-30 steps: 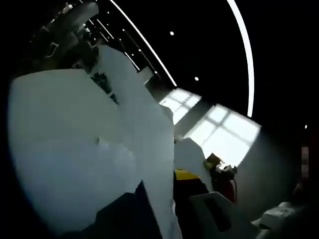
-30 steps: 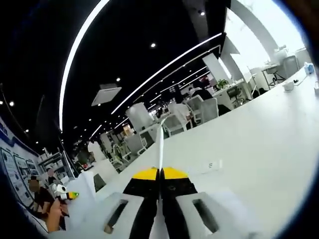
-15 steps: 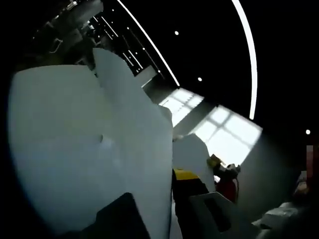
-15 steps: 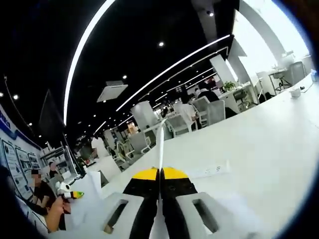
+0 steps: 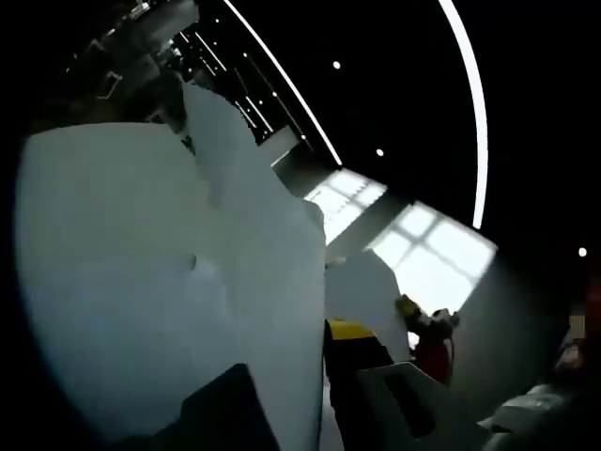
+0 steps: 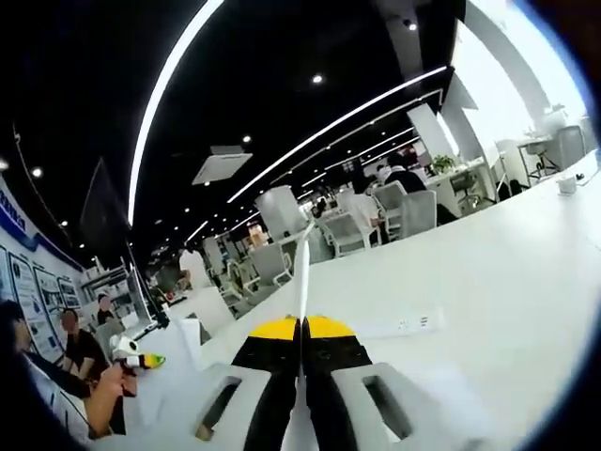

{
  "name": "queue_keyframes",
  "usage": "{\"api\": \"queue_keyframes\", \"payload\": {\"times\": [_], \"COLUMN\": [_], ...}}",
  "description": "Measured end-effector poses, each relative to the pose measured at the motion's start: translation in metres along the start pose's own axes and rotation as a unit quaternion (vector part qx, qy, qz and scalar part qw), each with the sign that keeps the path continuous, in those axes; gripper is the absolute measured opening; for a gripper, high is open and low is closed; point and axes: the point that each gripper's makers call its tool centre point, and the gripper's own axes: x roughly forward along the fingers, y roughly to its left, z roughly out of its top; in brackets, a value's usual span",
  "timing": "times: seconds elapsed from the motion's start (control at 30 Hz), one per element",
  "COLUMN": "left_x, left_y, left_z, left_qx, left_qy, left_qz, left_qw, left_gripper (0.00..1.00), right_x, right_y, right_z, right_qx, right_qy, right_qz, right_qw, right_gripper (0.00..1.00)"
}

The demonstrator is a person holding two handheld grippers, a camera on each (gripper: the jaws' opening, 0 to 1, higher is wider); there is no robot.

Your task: Organize the stack of printing papers by aligning and flattening the scattered papers on the table

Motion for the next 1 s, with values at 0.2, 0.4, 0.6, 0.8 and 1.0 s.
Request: {"api": "queue_keyframes", "payload": {"times": [0.2,0.4,0.6,0.8,1.0], "left_x": [0.000,0.000,0.000,0.000,-0.001], "left_y": [0.001,0.002,0.003,0.001,0.003], "left_z": [0.002,0.003,0.001,0.000,0.002], "left_qx": [0.002,0.004,0.005,0.006,0.008], "left_qy": [0.000,0.000,0.001,0.001,-0.001], "left_qz": [0.001,0.003,0.005,0.003,0.006], "left_qw": [1.0000,1.0000,1.0000,1.0000,0.9999], "left_gripper": [0.06,0.06,0.06,0.06,0.06], "right_x": [0.006,0.006,0.009,0.011,0.011], "right_y": [0.012,0.017,0.025,0.026,0.027], "right_z": [-0.003,-0.003,-0.005,-0.003,-0.001], "right_qx": [-0.015,-0.022,-0.031,-0.037,-0.039], "right_qy": [0.009,0.010,0.014,0.017,0.017], "right_qz": [0.009,0.015,0.022,0.026,0.028], "right_qw": [0.9998,0.9996,0.9992,0.9988,0.9987], "right_gripper": [0.00,0.00,0.00,0.00,0.00]}}
